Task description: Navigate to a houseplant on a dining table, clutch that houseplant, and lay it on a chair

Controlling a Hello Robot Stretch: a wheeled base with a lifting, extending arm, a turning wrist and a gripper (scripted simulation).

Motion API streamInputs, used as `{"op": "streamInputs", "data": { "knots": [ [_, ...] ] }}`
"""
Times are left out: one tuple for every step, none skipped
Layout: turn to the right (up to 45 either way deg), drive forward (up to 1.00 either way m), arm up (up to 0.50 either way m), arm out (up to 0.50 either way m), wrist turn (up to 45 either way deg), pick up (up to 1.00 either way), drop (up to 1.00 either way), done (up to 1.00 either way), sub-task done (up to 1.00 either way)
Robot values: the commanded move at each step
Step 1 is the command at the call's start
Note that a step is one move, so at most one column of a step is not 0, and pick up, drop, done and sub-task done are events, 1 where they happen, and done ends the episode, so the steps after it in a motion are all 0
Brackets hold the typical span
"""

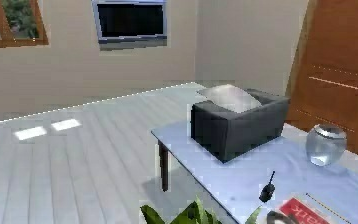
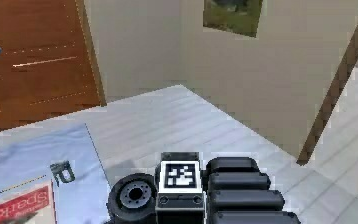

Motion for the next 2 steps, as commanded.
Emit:
{"op": "streamInputs", "data": {
  "knots": [
    [33.0, 0.0, 0.0, 0.0, 0.0, 0.0, 0.0, 0.0, 0.0],
    [0.0, 0.25, 0.0, 0.0, 0.0, 0.0, 0.0, 0.0, 0.0]
  ]
}}
